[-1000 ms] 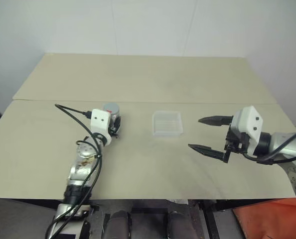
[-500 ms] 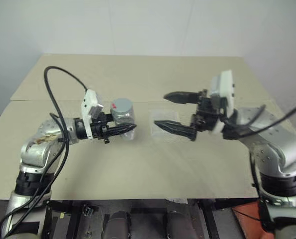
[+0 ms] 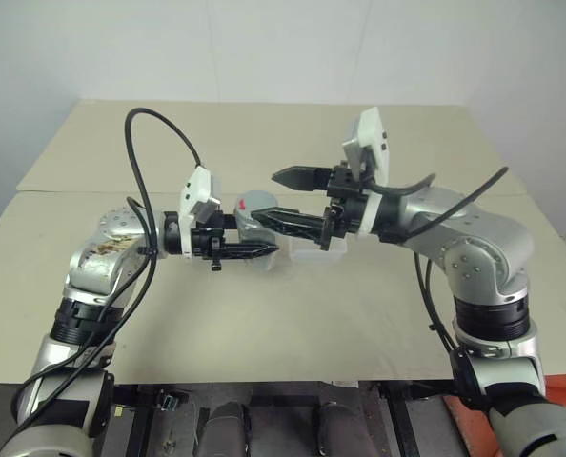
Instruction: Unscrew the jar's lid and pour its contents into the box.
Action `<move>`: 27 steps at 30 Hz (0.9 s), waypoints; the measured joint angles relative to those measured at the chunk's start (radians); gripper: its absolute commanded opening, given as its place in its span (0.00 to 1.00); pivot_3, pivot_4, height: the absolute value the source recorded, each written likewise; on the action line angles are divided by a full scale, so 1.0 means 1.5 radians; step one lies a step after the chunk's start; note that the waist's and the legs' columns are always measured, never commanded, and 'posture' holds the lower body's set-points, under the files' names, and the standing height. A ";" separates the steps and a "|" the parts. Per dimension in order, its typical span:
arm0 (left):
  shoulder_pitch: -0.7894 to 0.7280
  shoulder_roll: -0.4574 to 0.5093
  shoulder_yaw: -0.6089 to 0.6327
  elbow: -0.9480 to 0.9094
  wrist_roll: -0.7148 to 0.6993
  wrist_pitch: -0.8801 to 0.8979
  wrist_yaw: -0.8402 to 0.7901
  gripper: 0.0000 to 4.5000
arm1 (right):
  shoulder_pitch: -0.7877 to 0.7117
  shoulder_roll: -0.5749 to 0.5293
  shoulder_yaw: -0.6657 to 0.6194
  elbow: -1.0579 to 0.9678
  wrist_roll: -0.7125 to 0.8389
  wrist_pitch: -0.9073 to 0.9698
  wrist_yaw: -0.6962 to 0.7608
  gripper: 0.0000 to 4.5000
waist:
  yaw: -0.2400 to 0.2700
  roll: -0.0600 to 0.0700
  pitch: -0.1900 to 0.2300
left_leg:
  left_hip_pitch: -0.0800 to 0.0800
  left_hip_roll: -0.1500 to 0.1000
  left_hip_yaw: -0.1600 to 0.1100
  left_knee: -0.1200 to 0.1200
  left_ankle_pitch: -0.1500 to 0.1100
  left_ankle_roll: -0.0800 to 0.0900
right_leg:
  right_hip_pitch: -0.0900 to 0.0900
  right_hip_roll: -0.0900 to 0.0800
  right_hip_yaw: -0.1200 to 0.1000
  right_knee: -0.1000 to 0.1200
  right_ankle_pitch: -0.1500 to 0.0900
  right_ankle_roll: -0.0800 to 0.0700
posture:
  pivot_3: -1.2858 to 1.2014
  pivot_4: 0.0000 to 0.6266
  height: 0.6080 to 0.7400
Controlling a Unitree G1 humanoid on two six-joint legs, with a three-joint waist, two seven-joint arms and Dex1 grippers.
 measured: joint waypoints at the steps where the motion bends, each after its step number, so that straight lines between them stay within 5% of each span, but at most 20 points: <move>1: -0.001 -0.002 -0.001 0.001 0.002 -0.002 -0.001 0.44 | -0.002 0.001 0.004 0.003 -0.002 0.002 -0.002 1.00 | 0.000 0.000 0.000 | 0.000 0.000 0.000 0.000 0.000 0.000 | 0.000 0.000 0.000 0.000 0.000 0.000 | 0.52 0.24 1.00; 13: -0.002 -0.013 -0.003 0.011 0.006 -0.009 -0.011 0.44 | -0.014 0.014 0.039 0.023 -0.049 0.008 -0.012 1.00 | 0.000 0.000 0.000 | -0.003 0.000 0.000 0.001 0.000 0.000 | -0.003 0.000 0.000 0.001 0.000 0.000 | 0.52 0.24 1.00; 20: -0.005 -0.013 -0.002 0.016 0.013 -0.012 -0.010 0.44 | -0.014 0.022 0.047 0.023 -0.061 0.008 0.000 0.62 | 0.000 0.000 0.000 | -0.003 0.000 0.000 0.001 0.000 0.000 | -0.004 0.000 0.000 0.001 0.000 0.000 | 0.52 0.24 1.00; 27: -0.005 -0.012 -0.002 0.015 0.015 -0.025 -0.013 0.44 | -0.014 0.022 0.047 0.032 -0.065 -0.011 0.034 0.62 | 0.000 0.000 0.000 | -0.003 0.000 0.000 0.001 0.000 0.000 | -0.004 0.000 0.000 0.001 0.000 0.000 | 0.52 0.24 1.00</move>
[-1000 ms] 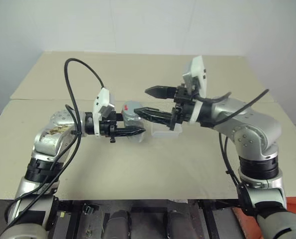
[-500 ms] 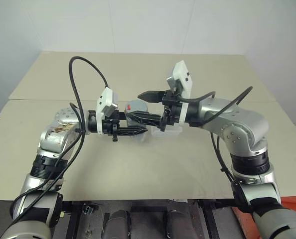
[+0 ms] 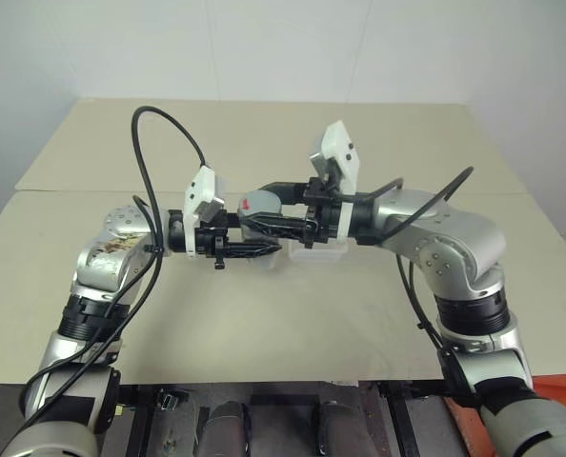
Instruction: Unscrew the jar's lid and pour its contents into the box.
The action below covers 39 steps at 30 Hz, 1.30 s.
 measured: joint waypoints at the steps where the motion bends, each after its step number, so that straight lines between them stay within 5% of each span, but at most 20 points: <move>1: 0.000 0.000 0.000 -0.002 -0.001 -0.001 -0.006 0.44 | 0.000 -0.004 0.000 0.007 0.000 -0.009 0.019 0.62 | 0.000 0.000 0.000 | 0.000 0.000 0.000 0.000 0.000 0.000 | 0.000 0.000 0.000 0.000 0.000 0.000 | 0.52 0.24 1.00; 12: -0.003 0.010 -0.030 -0.044 -0.062 0.002 -0.183 0.44 | -0.071 -0.031 0.045 0.179 0.004 -0.158 0.437 0.62 | -0.003 0.000 0.000 | 0.000 0.001 0.002 0.001 0.000 0.000 | 0.000 0.001 0.000 0.000 0.000 0.000 | 0.52 0.24 1.00; 19: -0.003 0.026 -0.032 -0.059 -0.068 0.019 -0.209 0.44 | -0.095 0.002 0.058 0.245 -0.015 -0.209 0.518 0.62 | 0.002 0.001 0.000 | 0.000 0.001 0.002 0.001 0.000 0.000 | 0.000 0.001 0.000 0.001 0.000 0.000 | 0.52 0.24 1.00; 20: -0.003 0.029 -0.032 -0.059 -0.067 0.019 -0.209 0.44 | -0.095 0.005 0.057 0.248 -0.018 -0.214 0.520 0.62 | 0.002 0.001 0.000 | 0.000 0.001 0.002 0.001 0.000 0.000 | 0.000 0.001 0.000 0.001 0.000 0.000 | 0.52 0.24 1.00; 25: -0.002 0.033 -0.023 -0.059 -0.077 0.017 -0.210 0.44 | -0.087 0.009 0.053 0.248 -0.024 -0.220 0.514 0.98 | 0.001 0.001 0.000 | 0.000 0.001 0.002 0.001 0.000 0.000 | 0.000 0.001 0.000 0.001 0.000 0.000 | 0.52 0.24 1.00; 31: 0.030 0.074 -0.006 -0.061 -0.068 0.013 -0.197 0.44 | -0.038 -0.005 0.013 0.215 -0.022 -0.199 0.435 0.99 | 0.001 0.001 0.000 | 0.000 0.001 0.002 0.001 0.000 0.000 | 0.000 0.001 0.000 0.001 0.000 0.000 | 0.52 0.24 1.00; 39: 0.090 0.069 0.051 -0.064 -0.011 0.000 -0.027 0.44 | 0.064 0.015 -0.107 0.083 -0.007 -0.119 0.142 0.99 | 0.001 0.001 0.000 | 0.000 0.001 -0.001 0.001 0.000 0.000 | -0.001 0.000 0.000 0.001 0.000 0.000 | 0.52 0.24 1.00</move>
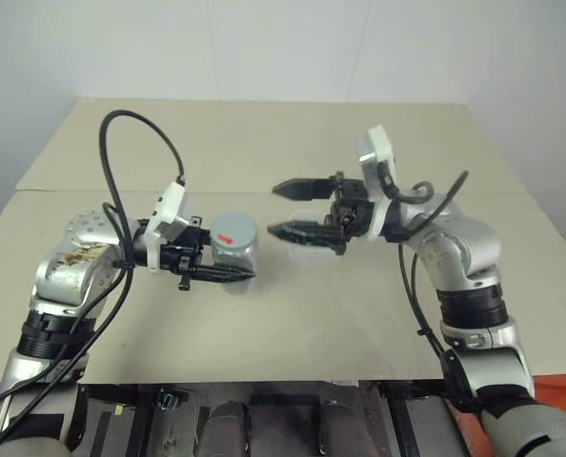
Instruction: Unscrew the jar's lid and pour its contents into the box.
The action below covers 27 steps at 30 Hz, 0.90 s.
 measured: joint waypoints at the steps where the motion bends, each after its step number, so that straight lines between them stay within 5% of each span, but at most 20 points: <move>1: 0.010 -0.009 0.001 -0.002 0.012 0.001 0.038 0.44 | 0.011 0.003 -0.009 -0.031 0.001 0.018 -0.043 0.99 | 0.000 0.000 0.000 | 0.000 0.000 0.000 0.000 0.000 0.000 | 0.000 0.000 0.000 0.000 0.000 0.000 | 0.52 0.24 1.00; 10: 0.031 -0.105 -0.001 -0.031 0.066 0.017 0.254 0.44 | 0.014 0.047 0.053 -0.202 -0.048 0.132 -0.314 0.99 | -0.001 0.000 0.000 | -0.002 0.000 0.000 0.000 0.001 -0.002 | -0.005 0.000 0.001 0.005 0.000 0.000 | 0.52 0.24 1.00; 27: 0.018 -0.128 -0.012 -0.032 0.065 0.029 0.290 0.44 | -0.007 0.106 0.163 -0.138 -0.174 0.134 -0.396 0.99 | -0.002 0.000 0.000 | -0.002 -0.001 0.000 0.000 0.002 -0.002 | -0.005 0.000 0.001 0.005 0.000 0.000 | 0.52 0.24 1.00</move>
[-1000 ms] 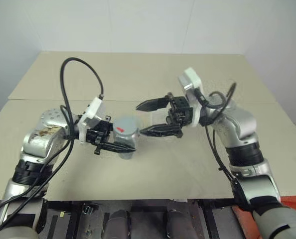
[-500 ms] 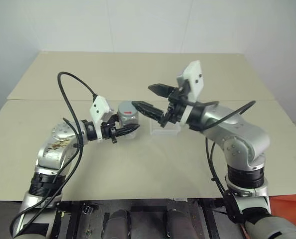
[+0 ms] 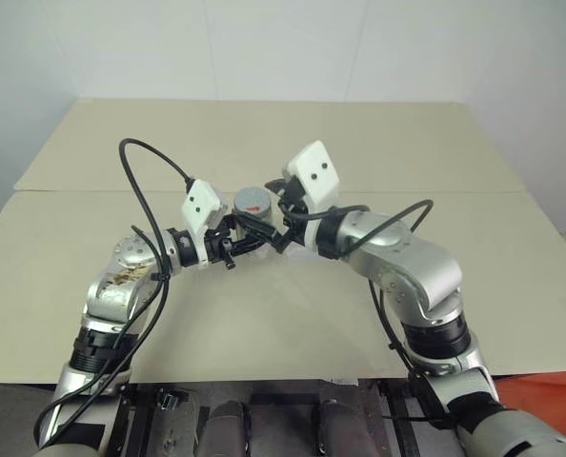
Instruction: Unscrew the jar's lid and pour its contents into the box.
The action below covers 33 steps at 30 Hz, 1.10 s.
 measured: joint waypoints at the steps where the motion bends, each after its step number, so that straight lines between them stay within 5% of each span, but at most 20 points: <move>1: 0.000 0.001 0.000 0.000 0.000 0.000 0.000 0.44 | 0.000 0.002 0.000 0.000 -0.002 0.000 0.000 0.99 | 0.000 0.000 0.000 | 0.000 0.000 0.000 0.000 0.000 0.000 | 0.000 0.000 0.000 0.000 0.000 0.000 | 0.52 0.24 1.00; 9: 0.000 0.008 0.000 -0.002 -0.009 0.001 -0.008 0.44 | 0.000 0.012 0.000 -0.001 -0.011 -0.007 0.001 0.99 | 0.000 0.000 0.000 | 0.000 0.000 0.000 0.000 0.000 0.000 | 0.000 0.000 0.000 0.000 0.000 0.000 | 0.52 0.24 1.00; 16: 0.000 0.014 0.002 -0.010 -0.013 0.001 -0.002 0.44 | 0.000 0.019 0.008 -0.012 -0.011 -0.009 0.009 0.63 | 0.000 0.000 0.000 | 0.000 0.000 0.000 0.000 0.000 0.000 | 0.000 0.000 0.000 0.000 0.000 0.000 | 0.52 0.24 1.00; 24: 0.006 0.027 0.005 -0.014 -0.024 -0.002 -0.019 0.44 | 0.001 0.016 0.008 -0.007 -0.005 -0.022 0.034 0.63 | -0.001 0.000 0.000 | 0.000 0.000 0.000 0.000 0.000 0.000 | 0.000 0.000 0.000 0.000 0.000 0.000 | 0.52 0.24 1.00; 33: 0.002 0.063 0.010 -0.006 -0.115 -0.012 -0.214 0.44 | -0.001 -0.072 -0.040 0.000 0.127 -0.055 0.256 0.63 | 0.000 0.000 0.000 | 0.000 0.000 0.001 0.000 0.000 0.000 | 0.000 0.000 0.000 -0.001 0.000 0.000 | 0.52 0.24 1.00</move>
